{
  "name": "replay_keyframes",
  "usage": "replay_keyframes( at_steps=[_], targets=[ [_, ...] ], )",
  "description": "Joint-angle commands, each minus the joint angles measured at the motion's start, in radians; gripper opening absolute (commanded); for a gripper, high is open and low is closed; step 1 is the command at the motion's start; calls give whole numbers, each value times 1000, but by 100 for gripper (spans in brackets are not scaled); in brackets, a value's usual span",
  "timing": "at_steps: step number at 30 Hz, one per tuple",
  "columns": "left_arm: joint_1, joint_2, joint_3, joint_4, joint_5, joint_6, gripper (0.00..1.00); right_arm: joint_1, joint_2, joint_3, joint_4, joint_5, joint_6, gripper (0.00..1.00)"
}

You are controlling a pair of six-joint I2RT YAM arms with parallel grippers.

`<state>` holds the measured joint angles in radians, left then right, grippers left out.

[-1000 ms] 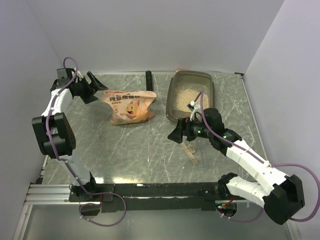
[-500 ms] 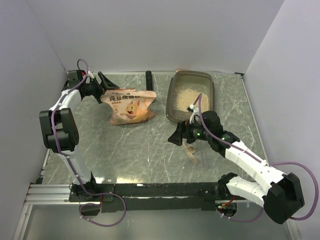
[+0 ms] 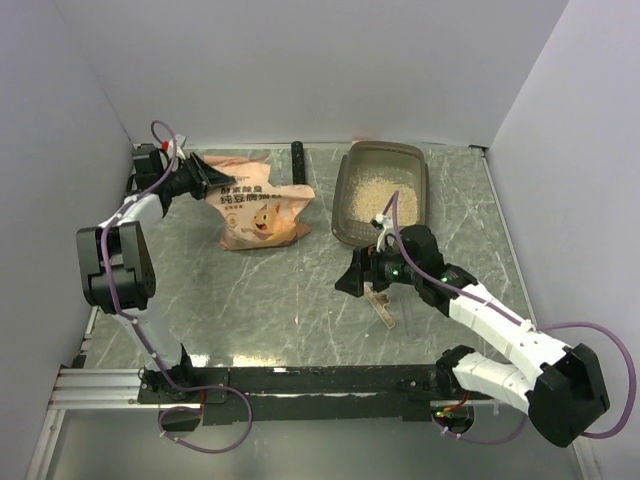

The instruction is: Fill the litter box with clean litter

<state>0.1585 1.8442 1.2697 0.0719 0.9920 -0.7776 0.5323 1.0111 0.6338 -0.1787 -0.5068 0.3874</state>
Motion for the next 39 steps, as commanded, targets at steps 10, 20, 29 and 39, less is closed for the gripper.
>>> replay_keyframes(
  at_steps=[10,20,29,39],
  targets=[
    [16,-178,-248,699,244,-152,1,78,141,338,44,132,-271,99],
    [6,-186,-538,1791,333,-765,1,81,425,696,-73,-51,-594,100],
    [-46,-263,-576,1790,379,-787,1,80,633,888,-83,-328,-769,100],
    [-91,-290,-573,1763,398,-756,1,81,773,1034,-105,-380,-794,99]
  ],
)
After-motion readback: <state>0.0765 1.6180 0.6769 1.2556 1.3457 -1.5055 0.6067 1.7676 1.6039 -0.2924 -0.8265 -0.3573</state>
